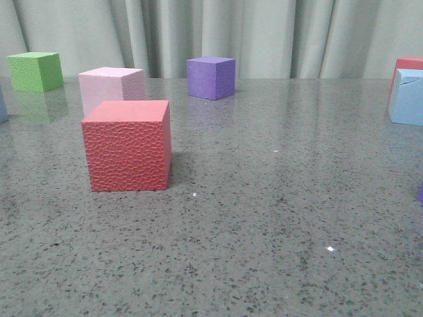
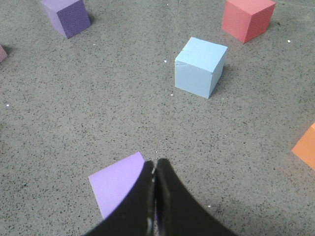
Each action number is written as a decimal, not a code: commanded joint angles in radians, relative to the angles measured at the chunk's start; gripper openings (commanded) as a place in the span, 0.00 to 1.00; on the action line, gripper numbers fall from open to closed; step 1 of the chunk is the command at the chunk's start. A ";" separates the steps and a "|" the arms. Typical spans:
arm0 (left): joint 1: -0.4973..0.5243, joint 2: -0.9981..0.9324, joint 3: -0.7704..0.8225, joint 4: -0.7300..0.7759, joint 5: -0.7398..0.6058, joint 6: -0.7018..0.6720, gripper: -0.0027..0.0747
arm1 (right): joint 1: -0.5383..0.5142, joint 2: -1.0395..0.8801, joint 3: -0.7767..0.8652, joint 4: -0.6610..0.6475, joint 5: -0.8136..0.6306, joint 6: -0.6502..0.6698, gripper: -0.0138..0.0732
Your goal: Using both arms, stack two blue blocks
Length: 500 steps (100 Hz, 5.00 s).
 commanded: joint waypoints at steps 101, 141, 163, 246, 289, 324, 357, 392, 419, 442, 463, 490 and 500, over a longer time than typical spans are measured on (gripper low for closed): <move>-0.006 0.003 -0.034 -0.066 -0.077 0.106 0.89 | -0.006 0.013 -0.034 0.007 -0.088 -0.007 0.90; -0.006 0.003 -0.034 -0.066 -0.082 0.106 0.89 | -0.006 0.013 -0.034 0.015 -0.119 0.032 0.90; -0.006 0.003 -0.034 -0.066 -0.083 0.106 0.89 | -0.006 0.056 -0.041 0.014 -0.164 0.121 0.90; -0.006 0.003 -0.034 -0.066 -0.082 0.106 0.89 | -0.011 0.695 -0.447 0.013 -0.104 0.181 0.90; -0.006 0.003 -0.034 -0.066 -0.082 0.106 0.89 | -0.114 0.917 -0.642 0.004 -0.028 0.211 0.90; -0.006 0.003 -0.034 -0.066 -0.080 0.106 0.89 | -0.148 1.028 -0.655 0.003 -0.023 0.211 0.90; -0.006 0.003 -0.034 -0.066 -0.080 0.106 0.89 | -0.148 1.101 -0.656 0.004 -0.038 0.211 0.90; -0.006 0.003 -0.034 -0.066 -0.080 0.106 0.89 | -0.148 1.169 -0.684 0.025 -0.046 0.211 0.90; -0.006 0.003 -0.034 -0.066 -0.080 0.106 0.89 | -0.148 1.222 -0.697 0.034 -0.037 0.211 0.90; -0.006 0.003 -0.034 -0.066 -0.080 0.106 0.89 | -0.148 1.230 -0.697 0.034 -0.033 0.211 0.90; -0.006 0.003 -0.034 -0.066 -0.080 0.106 0.89 | -0.148 1.230 -0.697 0.034 -0.033 0.211 0.89; -0.006 0.003 -0.034 -0.066 -0.080 0.106 0.89 | -0.148 1.230 -0.697 0.034 -0.033 0.211 0.57; -0.006 0.003 -0.034 -0.066 -0.080 0.106 0.89 | -0.148 1.230 -0.697 0.034 -0.033 0.211 0.55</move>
